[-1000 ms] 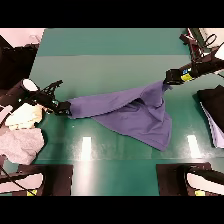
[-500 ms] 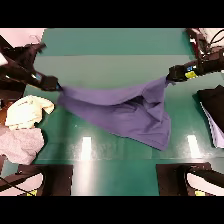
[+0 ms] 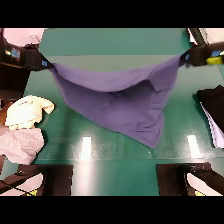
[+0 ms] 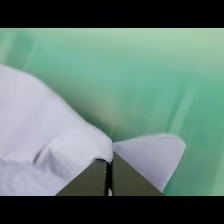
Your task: Fold the shirts.
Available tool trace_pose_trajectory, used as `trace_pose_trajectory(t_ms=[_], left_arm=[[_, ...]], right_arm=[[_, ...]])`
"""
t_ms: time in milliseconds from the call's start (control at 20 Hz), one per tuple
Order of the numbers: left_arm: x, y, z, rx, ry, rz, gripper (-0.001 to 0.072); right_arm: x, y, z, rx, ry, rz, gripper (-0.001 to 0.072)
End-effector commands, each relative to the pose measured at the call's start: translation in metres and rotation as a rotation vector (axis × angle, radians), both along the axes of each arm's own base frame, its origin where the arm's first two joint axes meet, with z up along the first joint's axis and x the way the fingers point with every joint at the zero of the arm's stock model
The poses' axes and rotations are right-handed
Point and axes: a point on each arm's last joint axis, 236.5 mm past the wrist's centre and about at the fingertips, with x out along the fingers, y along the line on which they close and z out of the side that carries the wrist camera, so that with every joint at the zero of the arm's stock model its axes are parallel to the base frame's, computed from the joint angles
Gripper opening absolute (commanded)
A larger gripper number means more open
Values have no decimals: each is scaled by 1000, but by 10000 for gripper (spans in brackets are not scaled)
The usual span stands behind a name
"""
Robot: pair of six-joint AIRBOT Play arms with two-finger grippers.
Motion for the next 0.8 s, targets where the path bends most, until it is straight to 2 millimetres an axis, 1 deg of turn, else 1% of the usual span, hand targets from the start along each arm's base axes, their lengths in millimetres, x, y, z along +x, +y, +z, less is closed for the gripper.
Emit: trace_pose_trajectory(t_ms=[0, 50, 150, 250, 350, 400, 450, 500, 550, 600, 650, 700, 750], left_arm=[[-19, -23, 63, -85, -108, -86, 24], [-28, -28, 87, -103, -162, -107, 24], [-51, -34, 140, -130, -301, -120, 24], [-82, -35, 185, -133, -440, -125, 24], [-117, -39, 222, -167, -563, -132, 24], [-134, -43, 235, -186, -607, -143, 24], [-146, -45, 242, -198, -630, -153, 24], [-151, -47, 244, -209, -632, -158, 24], [-152, -47, 244, -209, -629, -160, 24], [-142, -43, 236, -195, -608, -142, 24], [-126, -38, 219, -178, -559, -114, 24], [-106, -31, 194, -153, -491, -79, 24], [-83, -22, 156, -121, -393, -40, 24]], right_arm=[[-27, -1, 89, 1, -201, 9, 12], [-38, -1, 119, 3, -274, 10, 13], [-58, -3, 168, 0, -397, 9, 12], [-74, -11, 204, -25, -489, -14, 12], [-86, -24, 226, -55, -558, -62, 12], [-89, -28, 233, -61, -581, -76, 11], [-89, -33, 237, -69, -601, -97, 11], [-88, -38, 238, -74, -615, -117, 11], [-84, -38, 236, -66, -618, -124, 11], [-76, -38, 227, -65, -601, -126, 11], [-65, -37, 211, -69, -556, -123, 11], [-50, -36, 189, -79, -485, -115, 11], [-34, -35, 165, -92, -403, -104, 11]])
